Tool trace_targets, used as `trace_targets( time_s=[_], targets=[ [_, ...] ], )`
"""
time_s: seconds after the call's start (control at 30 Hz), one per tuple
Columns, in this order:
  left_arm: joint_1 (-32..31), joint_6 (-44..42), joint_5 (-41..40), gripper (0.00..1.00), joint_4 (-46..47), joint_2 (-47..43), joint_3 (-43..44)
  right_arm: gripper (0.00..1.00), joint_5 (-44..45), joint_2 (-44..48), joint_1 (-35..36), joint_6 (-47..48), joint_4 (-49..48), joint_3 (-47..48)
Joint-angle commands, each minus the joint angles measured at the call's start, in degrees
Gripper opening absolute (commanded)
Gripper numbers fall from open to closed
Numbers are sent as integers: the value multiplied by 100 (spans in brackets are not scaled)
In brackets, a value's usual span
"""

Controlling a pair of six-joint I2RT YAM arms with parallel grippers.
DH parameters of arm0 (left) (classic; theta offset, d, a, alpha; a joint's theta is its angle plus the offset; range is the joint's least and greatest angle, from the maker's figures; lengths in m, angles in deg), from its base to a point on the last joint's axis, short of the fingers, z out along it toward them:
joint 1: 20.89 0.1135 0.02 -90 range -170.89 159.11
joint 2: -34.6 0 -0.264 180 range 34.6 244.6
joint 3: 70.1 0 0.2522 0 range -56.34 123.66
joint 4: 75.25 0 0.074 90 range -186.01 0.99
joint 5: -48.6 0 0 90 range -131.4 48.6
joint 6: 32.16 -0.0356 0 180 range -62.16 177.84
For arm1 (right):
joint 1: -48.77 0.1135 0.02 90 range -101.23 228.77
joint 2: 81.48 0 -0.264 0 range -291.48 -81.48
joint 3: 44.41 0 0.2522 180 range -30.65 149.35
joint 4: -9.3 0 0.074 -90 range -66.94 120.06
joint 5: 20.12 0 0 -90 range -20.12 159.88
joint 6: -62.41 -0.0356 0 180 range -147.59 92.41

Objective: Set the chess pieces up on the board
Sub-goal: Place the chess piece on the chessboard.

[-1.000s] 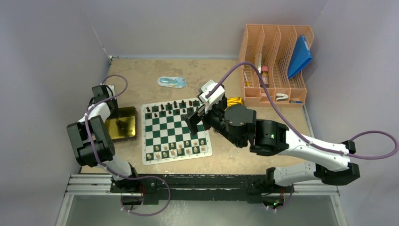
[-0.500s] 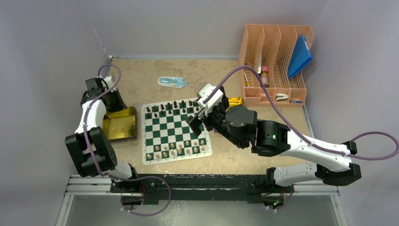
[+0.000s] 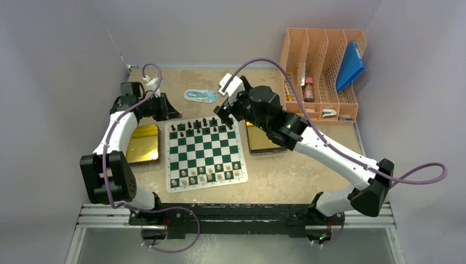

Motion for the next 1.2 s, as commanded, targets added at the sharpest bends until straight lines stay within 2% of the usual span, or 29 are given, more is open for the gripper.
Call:
trace_targets(
  time_s=[0.0,0.03,0.1,0.2,0.3,0.37,0.43,0.5,0.57,0.6,0.67,0.73,0.77,0.93,1.03,1.17],
  targets=[
    [-340,145,1031,0,525,233,146,86,-1305,-91,-576,566,-1063,-393],
    [-430,92,1065,0,472,295,175,86,-1605,-195,-690,485,-1052,-359],
    [-671,13,1047,0,454,362,195,83,-2383,-580,-1063,-256,-775,88],
    [-958,22,1208,0,499,462,229,69,-3613,-1451,-1540,-1930,-265,1016],
    [-1301,52,1371,0,450,576,343,62,-4391,-1985,-1647,-2227,209,1664],
    [-1405,97,1452,0,402,618,435,62,-4558,-2057,-1648,-1218,635,1804],
    [-1491,139,1524,0,364,613,481,66,-4694,-1786,-1655,247,566,1314],
    [-1580,189,1653,0,413,610,431,70,-4963,-1321,-1673,1752,-38,400],
    [-1663,231,1737,0,411,617,380,69,-5069,-1056,-1807,2171,-1051,-364],
    [-1681,256,1759,0,410,602,346,64,-5364,-1087,-1935,2369,-1277,-440],
    [-1712,310,1783,0,413,539,275,59,-5632,-1403,-2042,3656,-534,-103],
    [-1753,322,1801,0,365,485,273,60,-5447,-1843,-2044,4727,518,432],
    [-1777,337,1832,0,337,467,277,61,-5327,-1933,-2044,4958,668,513],
    [-1871,383,1896,0,253,428,332,59,-5079,-1903,-2026,5458,144,306],
    [-1883,419,1943,0,276,451,398,53,-5053,-1981,-1931,5879,445,460],
    [-1894,405,1992,0,250,493,487,52,-4964,-2074,-1753,6128,638,584]
  ],
)
